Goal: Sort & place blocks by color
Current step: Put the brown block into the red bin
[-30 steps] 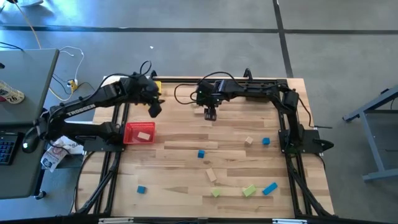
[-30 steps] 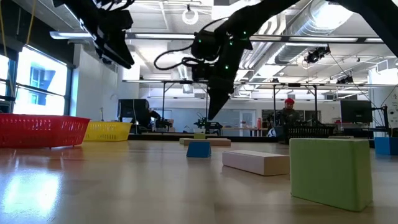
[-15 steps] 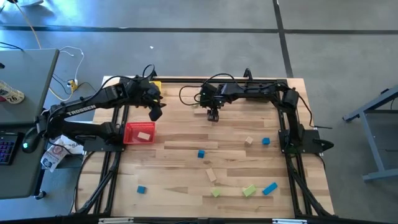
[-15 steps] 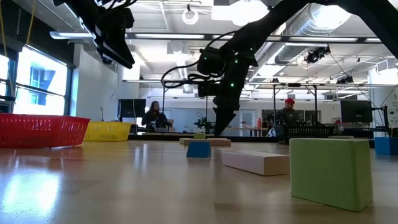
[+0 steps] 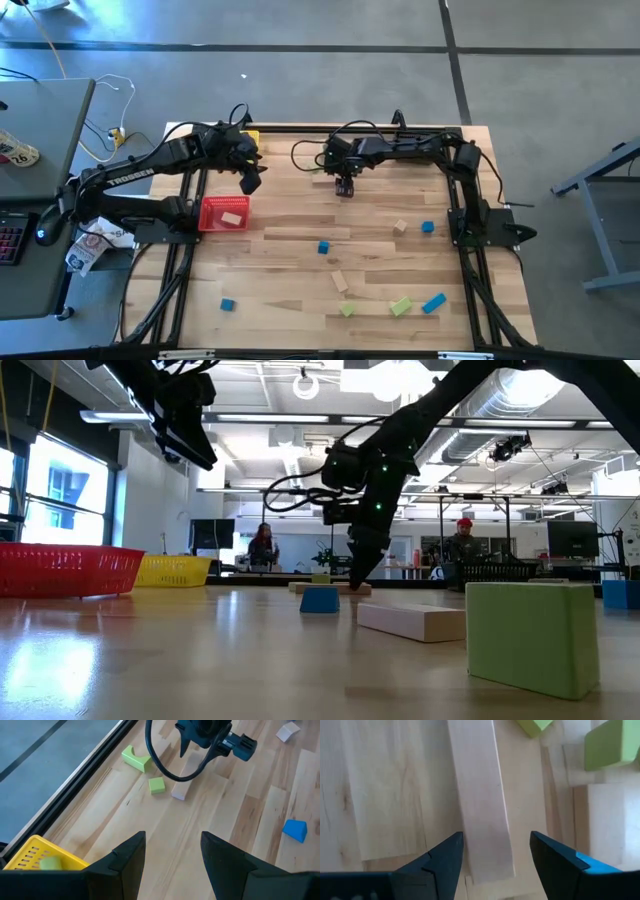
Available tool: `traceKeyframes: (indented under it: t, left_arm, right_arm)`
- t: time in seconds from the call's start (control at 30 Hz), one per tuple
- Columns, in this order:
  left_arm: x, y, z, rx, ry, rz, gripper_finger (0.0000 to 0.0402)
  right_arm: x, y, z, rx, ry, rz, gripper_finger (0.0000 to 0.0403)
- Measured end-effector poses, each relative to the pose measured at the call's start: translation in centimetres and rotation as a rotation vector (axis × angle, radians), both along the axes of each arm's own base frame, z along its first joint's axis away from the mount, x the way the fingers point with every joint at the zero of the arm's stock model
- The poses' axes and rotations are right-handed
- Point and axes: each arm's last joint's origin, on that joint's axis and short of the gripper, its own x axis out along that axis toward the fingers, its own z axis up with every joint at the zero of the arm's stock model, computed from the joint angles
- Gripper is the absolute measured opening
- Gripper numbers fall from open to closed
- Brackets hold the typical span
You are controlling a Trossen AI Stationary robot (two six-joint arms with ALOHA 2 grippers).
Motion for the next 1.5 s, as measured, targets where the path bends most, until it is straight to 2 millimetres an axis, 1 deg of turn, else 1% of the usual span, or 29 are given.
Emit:
traceKeyframes:
  t: [0.17, 0.27, 0.37, 0.53, 0.63, 0.8, 0.87, 0.93, 1.03, 1.1, 1.23, 1.37, 1.5]
  left_arm:
    - [0.0, 0.0, 0.0, 0.0, 0.0, 0.0, 0.0177]
    - [0.0, 0.0, 0.0, 0.0, 0.0, 0.0, 0.0177]
    - [0.0, 0.0, 0.0, 0.0, -0.001, 0.0, 0.0177]
    - [0.0, 0.0, 0.0, 0.0, -0.001, 0.0, 0.0177]
    - [0.0, 0.0, 0.0, -0.005, -0.004, 0.007, 0.0177]
    - [0.0, 0.0, 0.0, -0.027, -0.018, 0.032, 0.0177]
    - [0.0, 0.0, 0.0, -0.037, -0.025, 0.045, 0.0177]
    - [0.0, 0.0, 0.0, -0.051, -0.033, 0.061, 0.0177]
    - [0.0, 0.0, 0.0, -0.083, -0.055, 0.096, 0.0177]
    - [0.0, 0.0, 0.0, -0.112, -0.075, 0.131, 0.0177]
    - [0.1, -0.1, 0.0, -0.198, -0.128, 0.181, 0.0177]
    - [0.3, -0.2, 0.1, -0.279, -0.178, 0.162, 0.0177]
    - [0.4, -0.4, 0.1, -0.306, -0.188, 0.133, 0.0177]
  right_arm:
    - [0.2, -0.1, -1.0, 0.024, 0.013, 0.005, 0.0217]
    - [0.2, 0.0, -1.2, 0.048, 0.01, -0.011, 0.0212]
    - [0.2, 0.0, -1.3, 0.067, 0.009, -0.04, 0.0184]
    - [0.2, 0.2, -1.3, 0.094, 0.023, -0.066, 0.0102]
    - [0.3, 0.5, -1.3, 0.104, 0.022, -0.06, 0.0096]
    - [0.6, 1.6, -1.1, 0.046, 0.044, -0.053, 0.0096]
    - [0.6, 2.3, -0.7, 0.042, 0.047, -0.055, 0.0096]
    - [0.5, 3.3, -0.4, 0.075, 0.057, -0.041, 0.0096]
    - [0.9, 4.9, 0.8, 0.07, 0.022, 0.0, 0.0096]
    - [1.2, 5.9, 1.6, 0.04, 0.0, 0.022, 0.0096]
    - [1.8, 8.2, 2.4, -0.042, -0.03, 0.059, 0.0096]
    - [2.7, 10.3, 3.4, -0.107, -0.09, 0.093, 0.0096]
    - [3.7, 11.9, 4.4, -0.199, -0.159, 0.104, 0.0096]
